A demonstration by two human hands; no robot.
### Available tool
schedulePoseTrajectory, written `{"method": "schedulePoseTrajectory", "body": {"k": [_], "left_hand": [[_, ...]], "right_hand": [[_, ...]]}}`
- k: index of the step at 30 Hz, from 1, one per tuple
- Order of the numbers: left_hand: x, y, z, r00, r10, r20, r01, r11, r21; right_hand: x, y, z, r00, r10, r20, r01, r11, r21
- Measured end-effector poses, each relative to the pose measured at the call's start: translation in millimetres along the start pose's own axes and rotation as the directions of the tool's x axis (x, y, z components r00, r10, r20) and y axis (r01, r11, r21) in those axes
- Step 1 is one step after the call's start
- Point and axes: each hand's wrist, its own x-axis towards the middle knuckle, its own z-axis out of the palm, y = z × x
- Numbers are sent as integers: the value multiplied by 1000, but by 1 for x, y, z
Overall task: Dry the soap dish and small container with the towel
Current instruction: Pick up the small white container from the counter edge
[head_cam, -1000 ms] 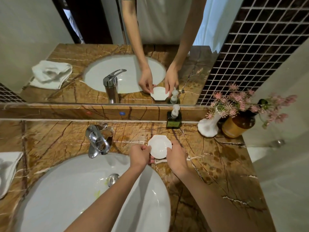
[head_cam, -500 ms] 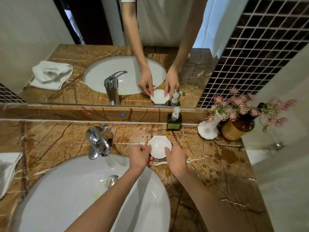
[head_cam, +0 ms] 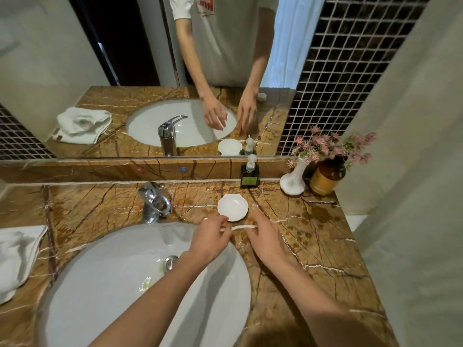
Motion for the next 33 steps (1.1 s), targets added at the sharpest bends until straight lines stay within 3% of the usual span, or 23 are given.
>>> {"method": "schedulePoseTrajectory", "body": {"k": [4,8,15,21,25,33], "left_hand": [[-25,11,3,978,201,62,-209,955,209],[-50,28,8,964,245,108,-266,915,305],[-100,72,38,950,272,155,-309,894,326],[-161,121,66,956,262,132,-292,892,345],[-197,147,86,965,237,115,-263,893,366],[-254,149,97,981,142,135,-183,910,371]], "right_hand": [[-31,8,-12,998,-57,24,59,995,-77],[-62,21,-26,995,-96,8,96,992,-87],[-114,68,-50,993,-119,12,119,974,-191],[-177,116,-75,992,-127,13,127,973,-191],[-214,144,-88,984,-158,88,175,953,-249],[-261,167,-81,969,-158,188,209,932,-295]]}}
